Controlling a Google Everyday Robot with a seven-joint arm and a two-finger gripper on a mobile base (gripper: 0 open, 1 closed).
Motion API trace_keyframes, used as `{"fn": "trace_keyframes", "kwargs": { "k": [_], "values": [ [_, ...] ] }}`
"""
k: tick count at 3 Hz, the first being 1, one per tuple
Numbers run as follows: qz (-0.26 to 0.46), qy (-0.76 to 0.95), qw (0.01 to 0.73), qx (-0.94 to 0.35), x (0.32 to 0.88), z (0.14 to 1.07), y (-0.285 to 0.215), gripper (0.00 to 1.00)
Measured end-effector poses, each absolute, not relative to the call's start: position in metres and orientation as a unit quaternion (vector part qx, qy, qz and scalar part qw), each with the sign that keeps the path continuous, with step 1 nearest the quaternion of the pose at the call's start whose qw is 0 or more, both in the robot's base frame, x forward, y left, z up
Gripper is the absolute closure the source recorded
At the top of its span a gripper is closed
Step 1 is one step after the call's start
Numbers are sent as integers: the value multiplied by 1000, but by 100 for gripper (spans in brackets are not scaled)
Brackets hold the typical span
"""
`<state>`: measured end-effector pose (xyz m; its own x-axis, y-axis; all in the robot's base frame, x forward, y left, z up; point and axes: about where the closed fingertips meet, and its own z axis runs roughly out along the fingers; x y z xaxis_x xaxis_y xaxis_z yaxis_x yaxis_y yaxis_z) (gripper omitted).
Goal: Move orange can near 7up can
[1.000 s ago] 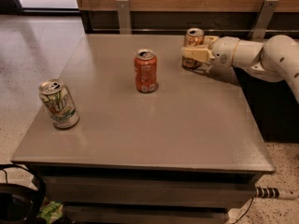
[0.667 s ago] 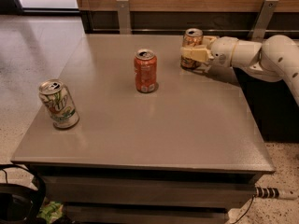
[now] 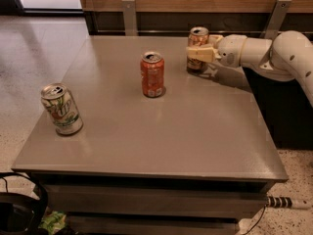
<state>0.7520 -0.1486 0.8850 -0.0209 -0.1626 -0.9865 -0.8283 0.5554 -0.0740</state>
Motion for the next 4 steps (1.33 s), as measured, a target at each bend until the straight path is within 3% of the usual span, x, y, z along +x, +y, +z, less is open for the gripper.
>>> {"fn": "trace_keyframes", "kwargs": {
  "k": [2, 4],
  "values": [
    [257, 653, 582, -411, 711, 932, -139, 100],
    [251, 634, 583, -441, 612, 966, -122, 100]
  ]
}}
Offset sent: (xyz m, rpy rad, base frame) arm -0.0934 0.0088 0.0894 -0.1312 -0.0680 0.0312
